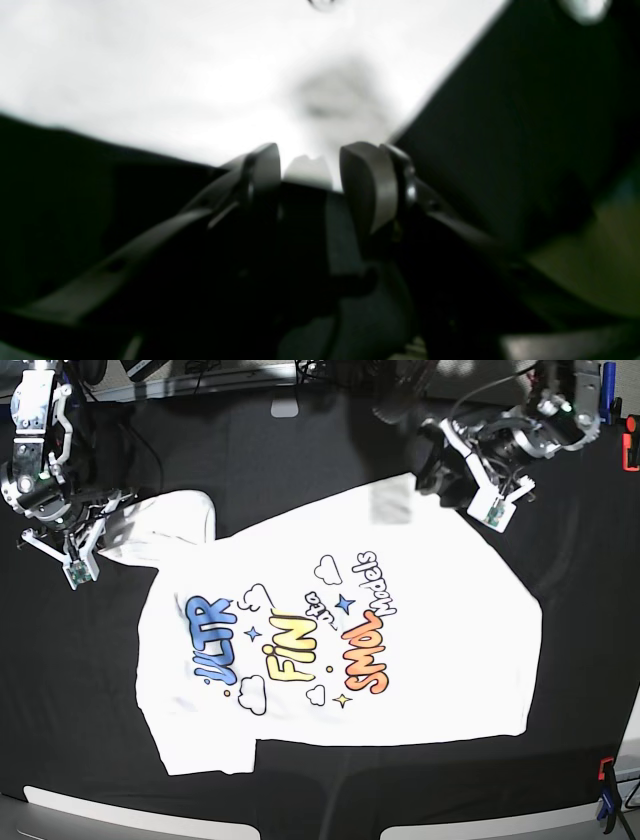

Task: Layout the t-shirt on the table in an organized manner, then fold the t-shirt properly
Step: 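Grasp the shirt shoulder edge with the left gripper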

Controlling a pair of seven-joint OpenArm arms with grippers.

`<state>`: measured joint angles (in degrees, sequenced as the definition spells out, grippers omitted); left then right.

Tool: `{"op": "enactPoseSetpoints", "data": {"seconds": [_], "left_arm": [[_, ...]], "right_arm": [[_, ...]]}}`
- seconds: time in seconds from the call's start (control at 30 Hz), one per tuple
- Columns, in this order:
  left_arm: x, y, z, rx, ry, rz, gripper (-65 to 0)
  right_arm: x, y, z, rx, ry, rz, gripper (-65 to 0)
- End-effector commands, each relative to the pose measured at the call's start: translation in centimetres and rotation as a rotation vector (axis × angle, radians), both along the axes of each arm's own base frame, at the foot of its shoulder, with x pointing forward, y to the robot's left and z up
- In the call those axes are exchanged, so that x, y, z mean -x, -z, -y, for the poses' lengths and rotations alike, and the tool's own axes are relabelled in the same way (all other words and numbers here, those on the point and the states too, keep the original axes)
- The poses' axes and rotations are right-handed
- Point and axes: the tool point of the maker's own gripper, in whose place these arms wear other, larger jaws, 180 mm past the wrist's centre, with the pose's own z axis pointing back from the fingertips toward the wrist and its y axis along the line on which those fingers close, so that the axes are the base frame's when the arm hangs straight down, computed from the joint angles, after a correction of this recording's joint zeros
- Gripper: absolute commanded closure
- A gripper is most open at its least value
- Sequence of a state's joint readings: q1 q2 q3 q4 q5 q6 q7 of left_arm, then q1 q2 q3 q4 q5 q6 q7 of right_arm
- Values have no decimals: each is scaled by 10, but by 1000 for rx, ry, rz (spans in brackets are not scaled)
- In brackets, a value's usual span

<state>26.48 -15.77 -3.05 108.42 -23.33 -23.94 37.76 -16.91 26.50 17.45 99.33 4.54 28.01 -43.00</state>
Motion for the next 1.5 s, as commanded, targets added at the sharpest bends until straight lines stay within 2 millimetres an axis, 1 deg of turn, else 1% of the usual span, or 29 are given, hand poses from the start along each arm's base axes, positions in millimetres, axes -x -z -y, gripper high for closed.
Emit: {"op": "enactPoseSetpoints", "data": {"seconds": [0.0,0.1,0.13,0.2,0.23,0.33,0.4,0.47,0.6,0.77,0.93,1.07,1.13,1.2,1.3,1.4,1.47], "left_arm": [[-10,-8,-6,-1,-63,36,-232],[-20,1,-31,-67,-221,28,-232],[-22,6,-41,-94,-267,20,-232],[-24,20,-52,-115,-324,-37,-232],[-24,26,-52,-96,-334,-74,-232],[-26,38,-37,49,-348,-183,-232],[-29,40,-28,132,-363,-215,-232],[-34,37,-19,203,-376,-222,-232],[-53,17,-3,310,-365,-163,-232],[-83,-21,15,415,-266,-46,-232],[-118,-53,16,430,-235,59,-232],[-146,-81,22,427,-221,155,-232],[-153,-86,29,412,-199,153,-232],[-148,-77,37,366,-153,84,-232],[-129,-47,35,241,-108,-44,-232],[-106,-18,25,134,-89,-151,-232],[-92,-4,14,94,-95,-186,-232]], "right_arm": [[-10,-14,5,18,-4,43,0],[-9,-13,6,19,-2,38,0],[-9,-13,6,18,-2,38,0],[-9,-13,4,7,-2,40,0],[-10,-13,2,-8,-3,43,0],[-10,-13,-3,-40,-4,49,0],[-10,-13,-3,-39,-5,48,0],[-10,-13,-2,-37,-3,43,0],[-10,-13,-2,-36,-3,42,0],[-9,-13,-2,-37,-3,41,0],[-9,-13,-2,-37,-3,42,0],[-10,-13,-2,-37,-3,42,0],[-10,-13,-2,-36,-3,42,0],[-9,-12,-2,-35,-1,38,0],[-8,-11,-1,-34,2,30,0],[-8,-12,-1,-34,1,31,0],[-8,-12,-1,-34,1,31,0]]}}
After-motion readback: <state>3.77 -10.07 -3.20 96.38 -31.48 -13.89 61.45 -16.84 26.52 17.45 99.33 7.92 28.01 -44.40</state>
